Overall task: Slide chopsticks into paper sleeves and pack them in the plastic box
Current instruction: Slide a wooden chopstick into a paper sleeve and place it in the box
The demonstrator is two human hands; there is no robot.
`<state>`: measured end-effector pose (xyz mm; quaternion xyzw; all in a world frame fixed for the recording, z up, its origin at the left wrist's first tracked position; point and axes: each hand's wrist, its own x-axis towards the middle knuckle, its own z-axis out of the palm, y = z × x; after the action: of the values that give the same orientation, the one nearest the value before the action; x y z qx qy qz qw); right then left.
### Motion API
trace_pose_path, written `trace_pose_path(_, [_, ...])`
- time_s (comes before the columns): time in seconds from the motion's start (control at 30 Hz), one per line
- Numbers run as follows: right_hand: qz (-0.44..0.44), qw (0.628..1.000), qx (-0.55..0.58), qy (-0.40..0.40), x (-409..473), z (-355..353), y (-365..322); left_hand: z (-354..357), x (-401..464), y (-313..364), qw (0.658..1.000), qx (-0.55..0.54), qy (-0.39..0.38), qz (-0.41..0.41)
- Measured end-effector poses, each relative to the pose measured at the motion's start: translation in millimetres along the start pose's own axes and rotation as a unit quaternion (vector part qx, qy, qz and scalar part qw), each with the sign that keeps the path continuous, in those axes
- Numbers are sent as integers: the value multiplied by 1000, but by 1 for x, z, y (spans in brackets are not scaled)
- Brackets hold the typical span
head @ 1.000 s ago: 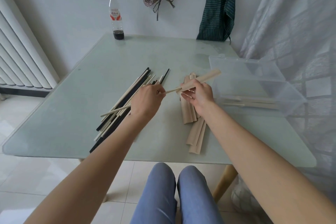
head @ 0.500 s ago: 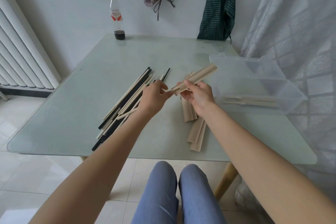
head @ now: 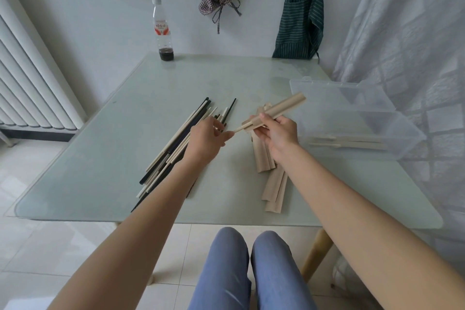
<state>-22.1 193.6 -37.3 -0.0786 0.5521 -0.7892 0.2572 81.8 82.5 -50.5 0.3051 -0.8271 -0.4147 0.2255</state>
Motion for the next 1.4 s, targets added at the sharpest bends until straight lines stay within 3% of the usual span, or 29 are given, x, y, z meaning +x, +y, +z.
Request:
trace_pose_path(0.27, [13, 999, -42, -32, -6, 16, 3, 7, -5, 5, 997, -70, 19, -13])
trace_pose_path(0.37, [-3, 1000, -27, -6, -1, 12, -1, -2, -3, -5, 1000, -10, 1, -19])
trace_pose_path(0.5, [18, 997, -79, -10, 2, 7, 4, -14, -2, -20, 992, 116, 34, -33])
trace_pose_path(0.7, [30, 993, -115, -18, 3, 14, 15, -8, 5, -25, 964, 262, -31, -44])
trace_pose_path(0.9, [44, 992, -118, -15, 9, 11, 17, 2, 11, -13, 946, 315, -39, -68])
trace_pose_path(1.2, [58, 990, -130, -17, 11, 6, 20, 6, 21, -1, 946, 312, -48, -69])
trace_pose_path(1.4, [52, 990, -134, -12, 13, 0, 16, 20, 21, 7, 909, 412, -54, -12])
